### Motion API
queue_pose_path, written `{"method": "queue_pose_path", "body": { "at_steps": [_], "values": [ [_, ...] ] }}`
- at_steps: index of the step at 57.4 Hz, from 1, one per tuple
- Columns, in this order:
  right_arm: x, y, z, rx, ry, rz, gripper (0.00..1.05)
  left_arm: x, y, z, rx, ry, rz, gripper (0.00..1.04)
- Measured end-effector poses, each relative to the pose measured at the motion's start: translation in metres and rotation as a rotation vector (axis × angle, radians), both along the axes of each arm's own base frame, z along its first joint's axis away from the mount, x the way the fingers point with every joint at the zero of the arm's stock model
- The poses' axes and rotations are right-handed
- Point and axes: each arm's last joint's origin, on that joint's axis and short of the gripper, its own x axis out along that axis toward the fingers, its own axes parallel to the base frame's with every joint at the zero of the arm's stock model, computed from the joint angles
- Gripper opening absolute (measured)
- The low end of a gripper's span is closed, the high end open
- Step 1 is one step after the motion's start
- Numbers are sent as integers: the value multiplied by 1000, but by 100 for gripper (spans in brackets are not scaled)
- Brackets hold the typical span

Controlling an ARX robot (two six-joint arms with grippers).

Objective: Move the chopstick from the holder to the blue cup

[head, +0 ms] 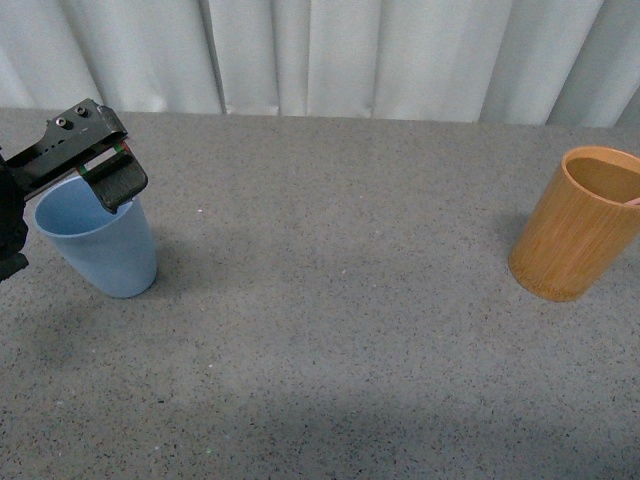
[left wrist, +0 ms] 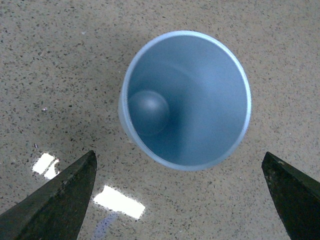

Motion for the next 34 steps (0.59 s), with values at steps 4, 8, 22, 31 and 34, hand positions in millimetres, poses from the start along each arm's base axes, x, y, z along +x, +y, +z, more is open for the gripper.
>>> {"method": "queue_pose_path", "body": {
  "at_steps": [4, 8, 22, 31, 34],
  "values": [
    [0, 0, 0, 0, 0, 0, 95, 1, 3, -1, 4, 3, 12, 98],
    [0, 0, 0, 0, 0, 0, 95, 2, 6, -3, 8, 8, 27, 98],
    [0, 0, 0, 0, 0, 0, 95, 4, 12, -8, 13, 21, 48, 98],
    [0, 0, 0, 0, 0, 0, 95, 5, 12, -10, 19, 27, 54, 98],
    [0, 0, 0, 0, 0, 0, 95, 5, 13, -11, 20, 28, 56, 98]
  ]
}}
